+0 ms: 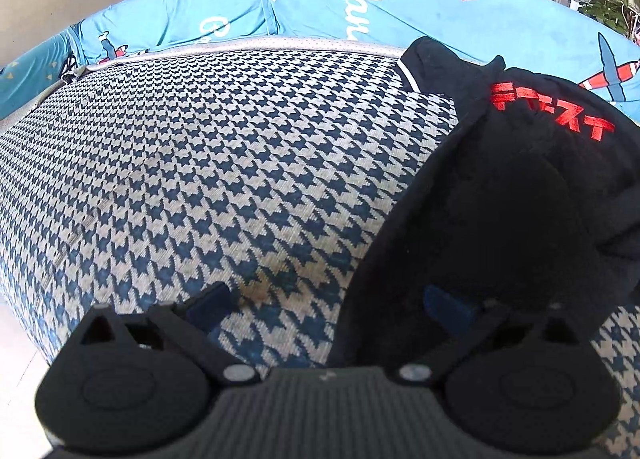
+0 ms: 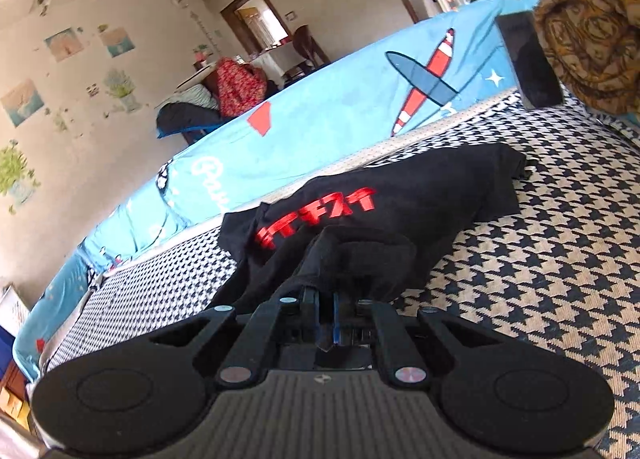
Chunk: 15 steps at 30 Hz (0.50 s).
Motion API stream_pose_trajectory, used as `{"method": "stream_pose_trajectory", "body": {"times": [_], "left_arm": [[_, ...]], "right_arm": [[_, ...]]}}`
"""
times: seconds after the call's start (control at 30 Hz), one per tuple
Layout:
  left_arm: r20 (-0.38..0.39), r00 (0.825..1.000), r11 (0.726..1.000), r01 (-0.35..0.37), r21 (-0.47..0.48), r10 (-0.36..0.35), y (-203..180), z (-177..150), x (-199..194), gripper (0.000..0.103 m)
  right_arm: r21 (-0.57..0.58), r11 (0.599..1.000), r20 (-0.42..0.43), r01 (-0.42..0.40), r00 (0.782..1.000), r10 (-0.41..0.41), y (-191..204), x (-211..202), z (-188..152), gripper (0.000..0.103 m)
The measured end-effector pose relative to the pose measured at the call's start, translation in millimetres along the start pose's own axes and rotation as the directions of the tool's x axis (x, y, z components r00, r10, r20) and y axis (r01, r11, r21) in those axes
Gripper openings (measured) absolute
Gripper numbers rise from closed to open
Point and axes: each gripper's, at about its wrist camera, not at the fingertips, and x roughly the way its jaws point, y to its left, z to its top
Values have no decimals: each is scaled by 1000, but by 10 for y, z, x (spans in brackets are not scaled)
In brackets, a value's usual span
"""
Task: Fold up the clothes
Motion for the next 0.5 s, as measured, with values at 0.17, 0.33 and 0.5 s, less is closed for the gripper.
{"method": "stream_pose_trajectory", "body": {"times": [0.17, 0.33, 0.5], "left_arm": [[16, 999, 999, -35, -37, 35, 41, 38, 54, 103], [39, 992, 993, -115, -40, 117, 25, 76, 110, 103], [23, 994, 990, -105, -90, 107, 86, 88, 126, 103]], "right_arm": [[111, 993, 11, 31, 999, -33, -249, 163, 182, 8], [109, 982, 4, 152, 988, -154, -369, 376, 247, 8], [164, 957, -62, 239, 971, -232, -565, 498, 275, 24]]}}
